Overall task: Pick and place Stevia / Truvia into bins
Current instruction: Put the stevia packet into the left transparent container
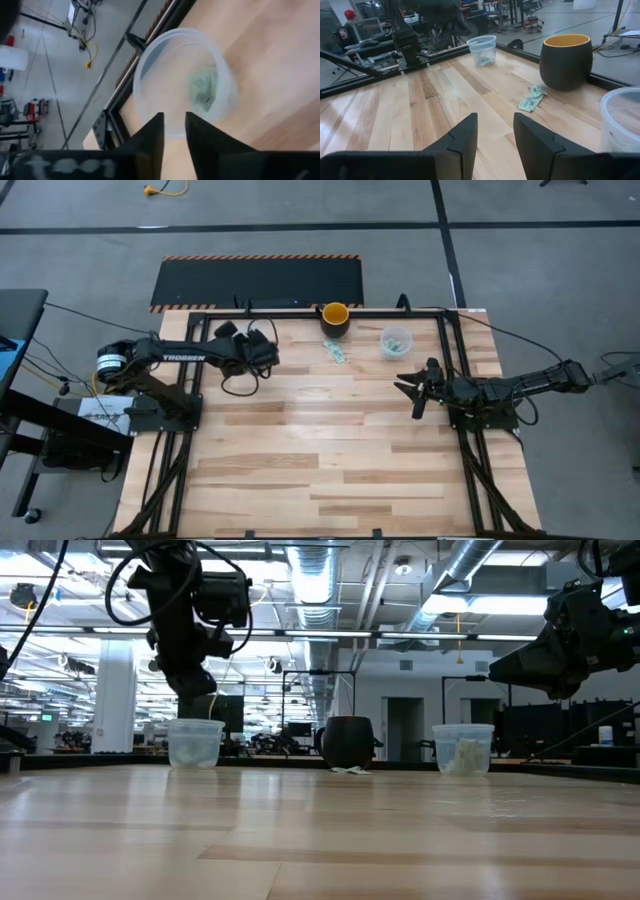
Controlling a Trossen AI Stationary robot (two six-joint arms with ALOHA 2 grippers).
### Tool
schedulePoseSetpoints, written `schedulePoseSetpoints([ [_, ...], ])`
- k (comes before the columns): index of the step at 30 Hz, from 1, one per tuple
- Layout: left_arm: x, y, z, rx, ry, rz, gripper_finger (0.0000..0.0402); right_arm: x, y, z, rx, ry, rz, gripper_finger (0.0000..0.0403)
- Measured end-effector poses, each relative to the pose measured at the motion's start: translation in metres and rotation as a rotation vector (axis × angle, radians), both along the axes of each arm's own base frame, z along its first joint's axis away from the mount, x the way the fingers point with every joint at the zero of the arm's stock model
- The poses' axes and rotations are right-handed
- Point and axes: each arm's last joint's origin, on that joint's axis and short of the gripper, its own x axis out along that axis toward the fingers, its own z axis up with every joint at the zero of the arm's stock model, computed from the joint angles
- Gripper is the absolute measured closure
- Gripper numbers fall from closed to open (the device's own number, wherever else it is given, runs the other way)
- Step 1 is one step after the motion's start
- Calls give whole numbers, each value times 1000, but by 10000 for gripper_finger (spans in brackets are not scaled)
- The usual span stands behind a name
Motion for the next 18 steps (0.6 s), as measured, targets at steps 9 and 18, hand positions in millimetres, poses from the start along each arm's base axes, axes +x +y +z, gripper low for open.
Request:
schedulePoseSetpoints([
  [9, -3, 13, 3, 104, 60, 25, 284, 0, 0, 0, 0, 0, 0, 282],
  [18, 46, 2, 29, -190, -444, -762, 301, 0, 0, 0, 0, 0, -1, 282],
])
